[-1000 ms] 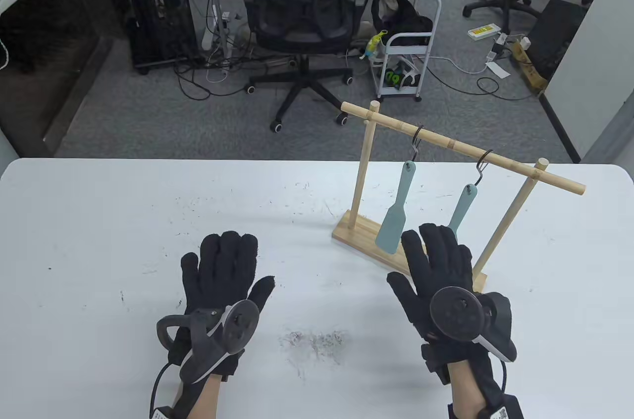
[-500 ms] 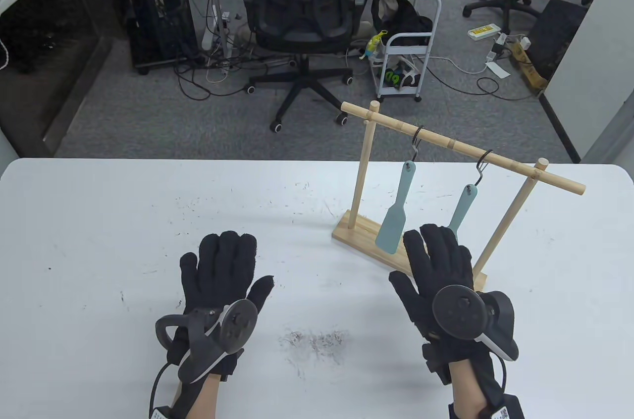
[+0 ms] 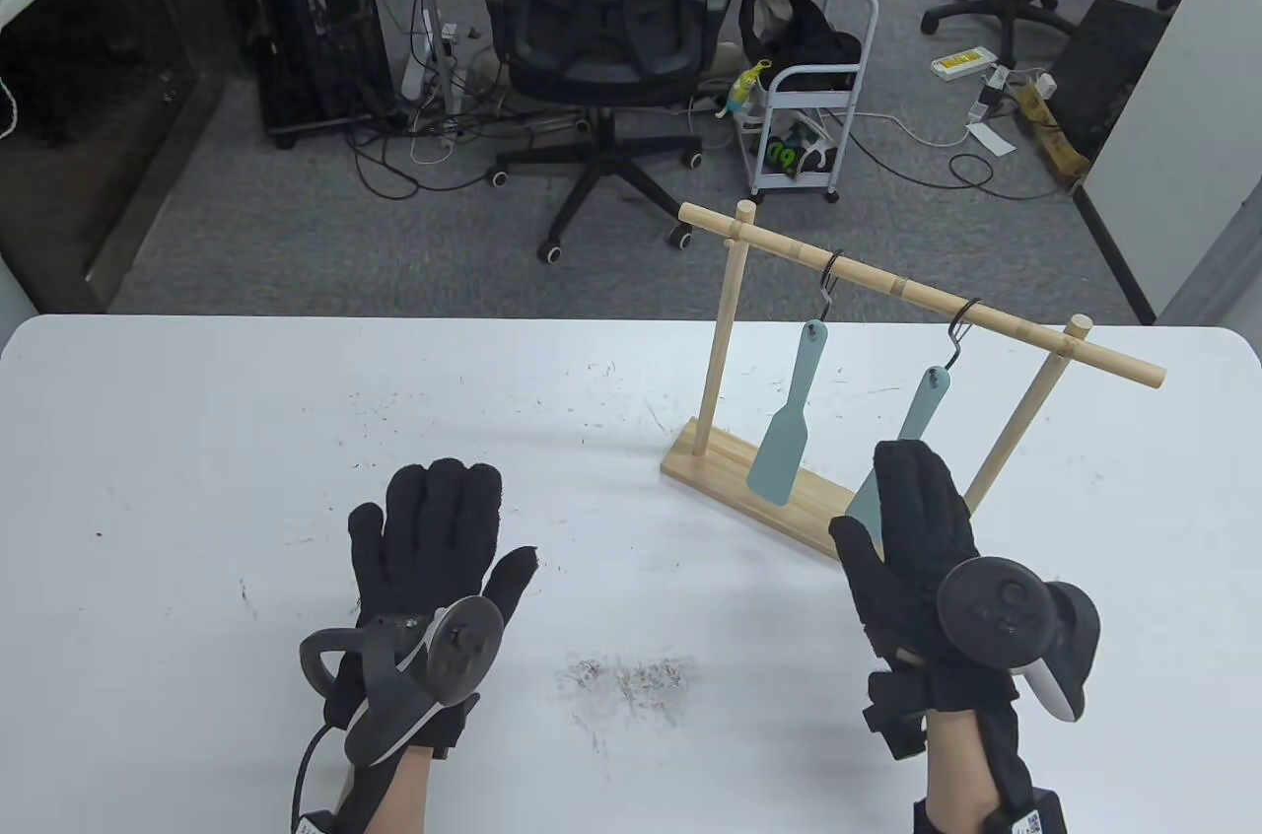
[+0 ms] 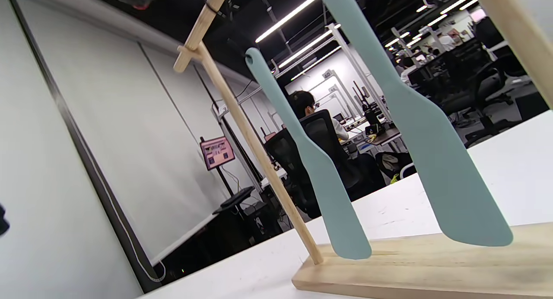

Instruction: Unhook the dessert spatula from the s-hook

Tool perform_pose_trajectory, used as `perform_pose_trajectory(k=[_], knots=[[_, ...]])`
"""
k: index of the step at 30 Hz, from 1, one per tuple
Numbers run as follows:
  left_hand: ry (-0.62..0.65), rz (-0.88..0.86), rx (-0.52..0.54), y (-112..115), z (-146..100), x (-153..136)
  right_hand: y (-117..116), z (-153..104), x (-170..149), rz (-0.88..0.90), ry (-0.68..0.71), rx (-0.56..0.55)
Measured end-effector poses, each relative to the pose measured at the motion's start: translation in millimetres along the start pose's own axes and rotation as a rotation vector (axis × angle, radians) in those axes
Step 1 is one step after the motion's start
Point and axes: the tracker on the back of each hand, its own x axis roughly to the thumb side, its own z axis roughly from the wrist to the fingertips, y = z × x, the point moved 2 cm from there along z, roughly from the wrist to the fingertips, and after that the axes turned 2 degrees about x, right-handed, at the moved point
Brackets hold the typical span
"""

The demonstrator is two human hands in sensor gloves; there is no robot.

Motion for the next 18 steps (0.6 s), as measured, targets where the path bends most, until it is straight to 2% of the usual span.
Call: perform_pose_trajectory(k=[4,8,12,16,18], knots=[[0.001,-0.006,0.007,-1.9,-0.8,-1.1,3.6,8.3,-20.9,0.109,-0.075,-0.026],[0.001,-0.008,0.010,-1.9,-1.1,-1.4,-0.3,23.4,-40.0,0.337,-0.123,0.030],[0.003,-0.009,0.012,-2.0,-1.5,-1.4,-6.8,40.2,-56.9,0.522,-0.180,0.039],[0.000,-0.012,0.007,-2.2,-1.5,-2.3,-16.7,53.6,-72.8,0.607,-0.250,0.075],[-0.001,-0.013,0.004,-2.5,-1.6,-3.2,-20.6,58.8,-79.0,0.586,-0.287,0.072]])
